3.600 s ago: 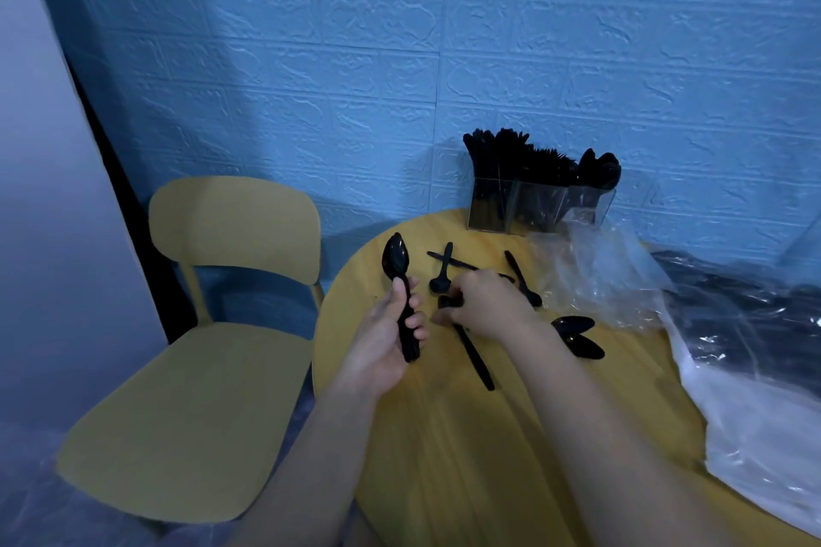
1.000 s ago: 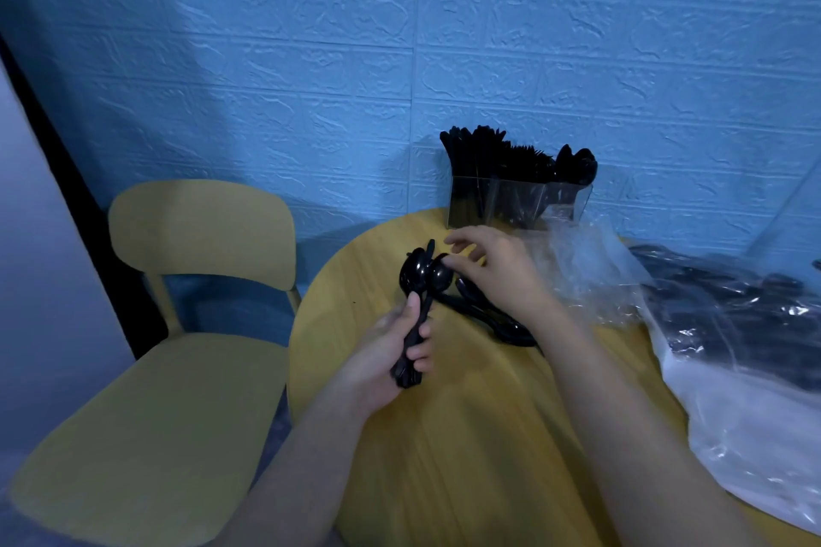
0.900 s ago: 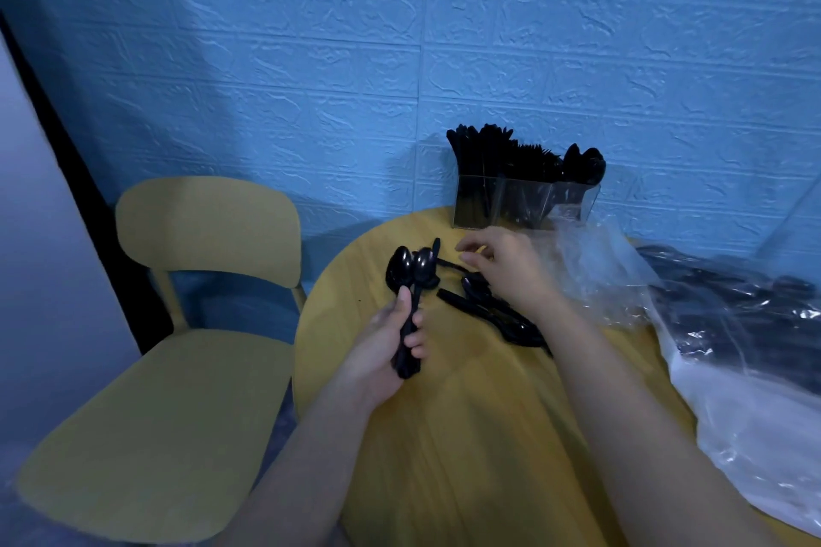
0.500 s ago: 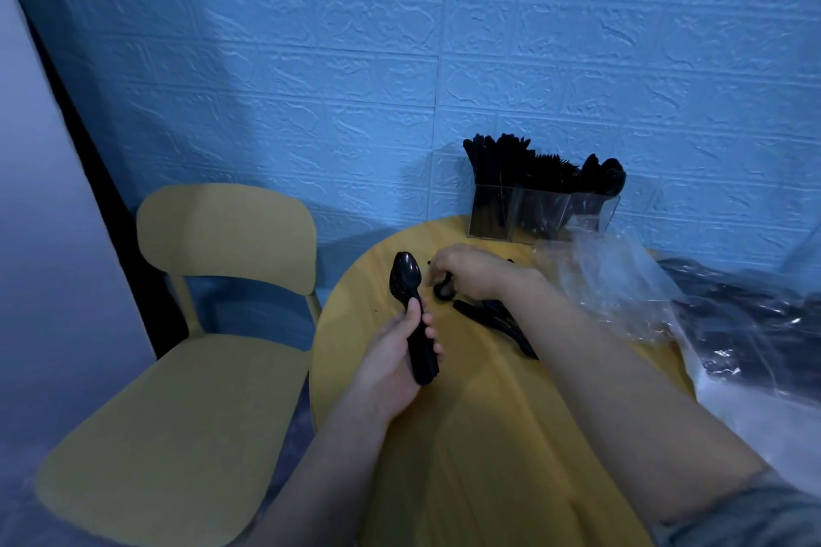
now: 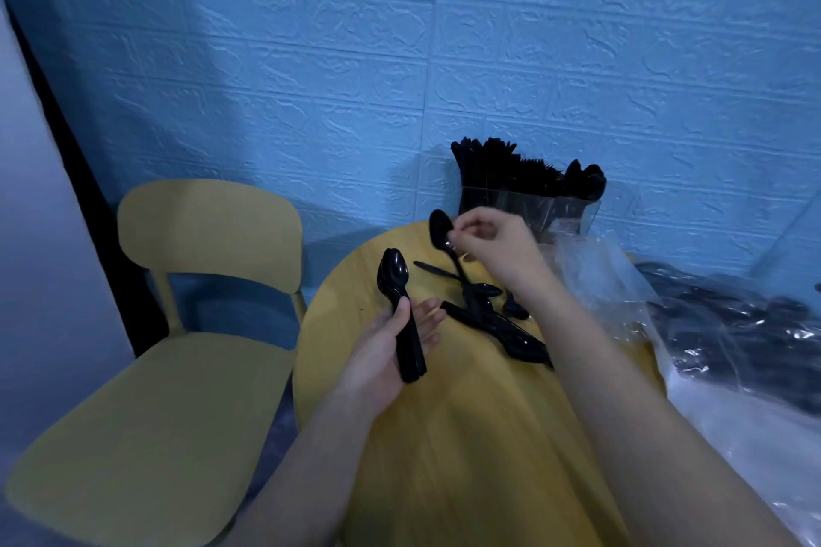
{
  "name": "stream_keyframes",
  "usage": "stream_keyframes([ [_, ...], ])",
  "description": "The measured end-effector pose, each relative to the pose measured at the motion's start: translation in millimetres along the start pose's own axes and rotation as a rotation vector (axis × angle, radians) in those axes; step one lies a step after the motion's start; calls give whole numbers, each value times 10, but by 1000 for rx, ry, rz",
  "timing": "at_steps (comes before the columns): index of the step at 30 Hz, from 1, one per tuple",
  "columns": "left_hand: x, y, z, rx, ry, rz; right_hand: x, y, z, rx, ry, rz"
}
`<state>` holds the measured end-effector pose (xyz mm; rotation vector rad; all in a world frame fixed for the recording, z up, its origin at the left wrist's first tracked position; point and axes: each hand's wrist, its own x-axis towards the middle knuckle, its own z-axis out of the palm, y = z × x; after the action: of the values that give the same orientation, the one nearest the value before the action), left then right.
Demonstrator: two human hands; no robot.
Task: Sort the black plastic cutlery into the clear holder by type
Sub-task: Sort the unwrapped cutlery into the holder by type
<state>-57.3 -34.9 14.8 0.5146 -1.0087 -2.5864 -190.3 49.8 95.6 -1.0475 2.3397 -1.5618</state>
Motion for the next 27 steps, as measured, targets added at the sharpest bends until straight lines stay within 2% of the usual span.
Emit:
stream_keyframes([
  [2,-15,-16,28,85,-39,18,-129,-25,64,176,-91,88],
  [4,-47,-28,69,121,-87,13,-207,-12,119,244,-113,146],
  [7,-90,-53,134,110,-142,-32,-259,65,149,242,-113,213],
  [9,-85,-71,213,126,-179,-47,-275,124,105,111,-109,209],
  [12,-39,-51,431,182,-281,-56,-277,151,-115,45,-147,207],
  [16,88,-8,789,259,-469,-172,-223,156,-597,343,-332,225],
  [18,194,-21,960,362,-509,-222,-175,176,-841,353,-352,206],
  [22,439,-98,1257,564,-514,-229,-56,245,-1209,286,-278,195],
  [27,786,-203,1643,776,-338,3,108,419,-1541,322,-34,212],
])
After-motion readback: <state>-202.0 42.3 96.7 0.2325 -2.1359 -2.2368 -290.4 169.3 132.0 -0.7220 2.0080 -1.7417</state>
